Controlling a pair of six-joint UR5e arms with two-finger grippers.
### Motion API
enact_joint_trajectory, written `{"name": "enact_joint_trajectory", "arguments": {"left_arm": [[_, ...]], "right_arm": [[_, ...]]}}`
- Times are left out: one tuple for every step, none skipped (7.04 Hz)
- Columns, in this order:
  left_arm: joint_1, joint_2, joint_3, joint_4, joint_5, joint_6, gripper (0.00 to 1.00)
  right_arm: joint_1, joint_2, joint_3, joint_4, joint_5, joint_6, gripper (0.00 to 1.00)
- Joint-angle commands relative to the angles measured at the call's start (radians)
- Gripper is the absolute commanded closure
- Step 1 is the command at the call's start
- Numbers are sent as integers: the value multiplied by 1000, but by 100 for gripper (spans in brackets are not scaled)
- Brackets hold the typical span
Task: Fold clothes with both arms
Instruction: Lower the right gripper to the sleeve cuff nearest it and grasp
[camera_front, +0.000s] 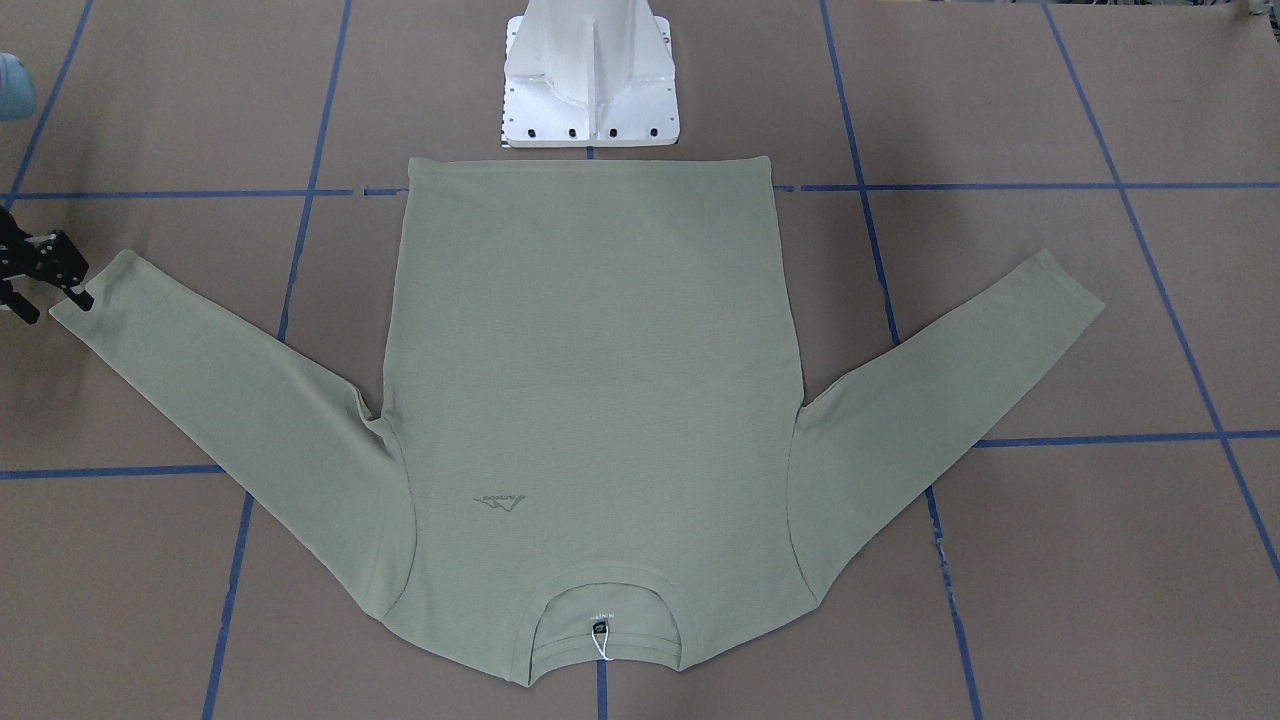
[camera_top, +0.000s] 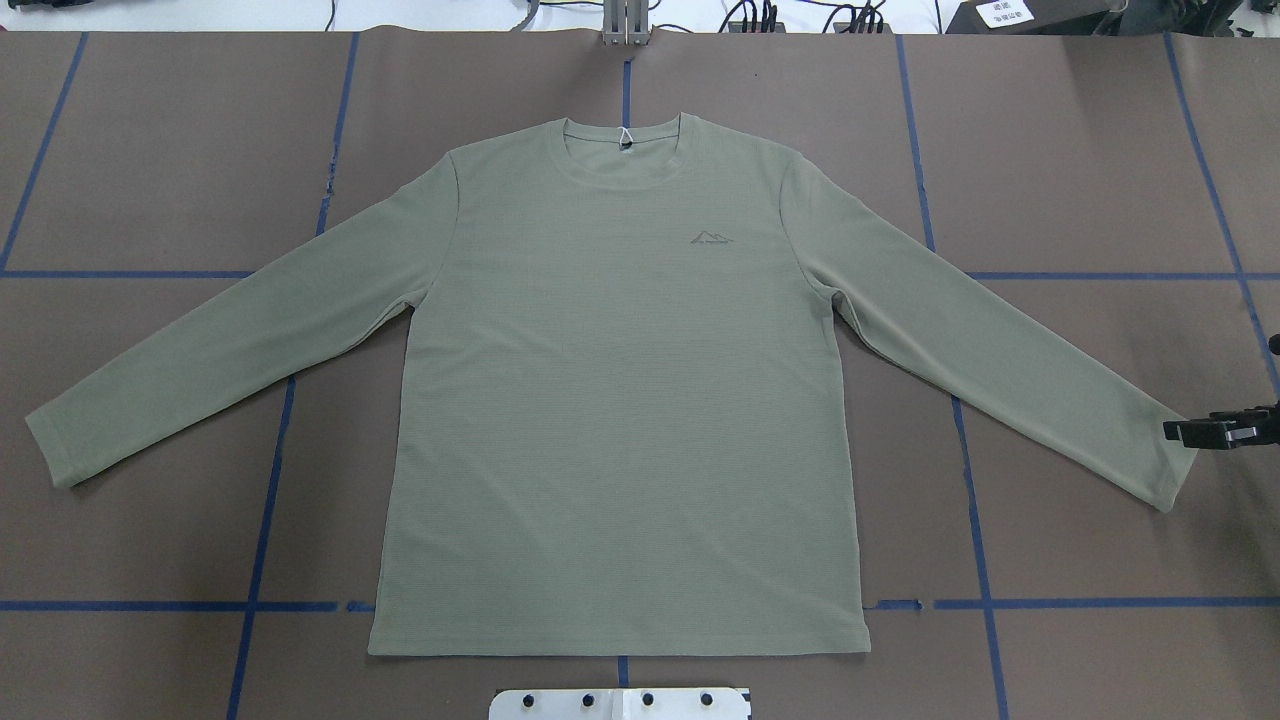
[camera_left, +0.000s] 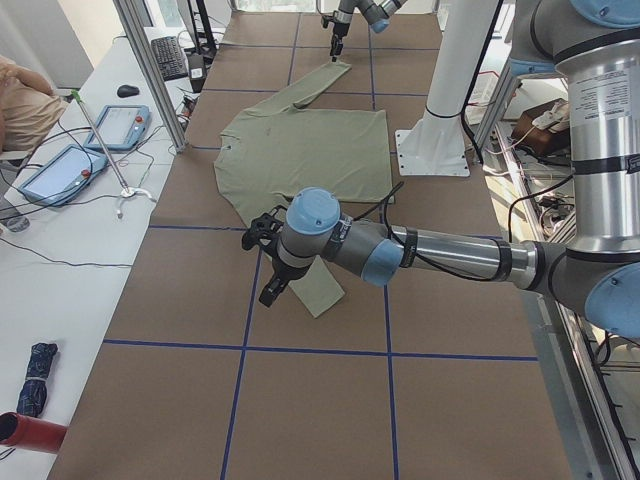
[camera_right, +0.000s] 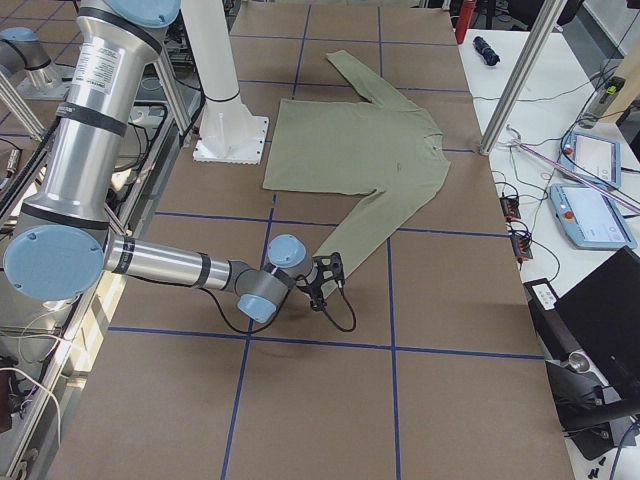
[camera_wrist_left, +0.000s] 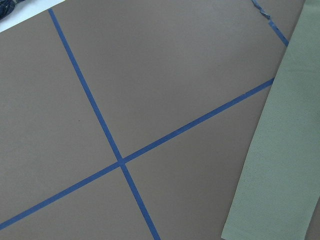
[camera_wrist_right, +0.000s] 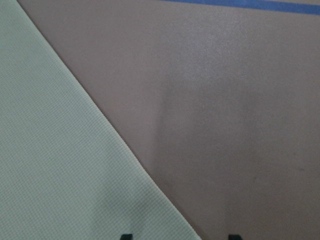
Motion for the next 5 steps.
{"name": "enact_joint_trajectory", "arguments": {"left_arm": [[0,0,4,0,0,1,0],[0,0,4,0,0,1,0],[0,0,4,0,0,1,0],[0,-2,4,0,0,1,0],[0,-2,4,0,0,1,0]], "right_arm": [[-11,-5,-3,0,0,0,32],[-17,-5,-5,0,0,-2,34],[-21,-5,-5,0,-1,-2,43],[-22,-6,-6,0,-2,-2,47],[-22,-6,-6,0,-2,-3,47]]}}
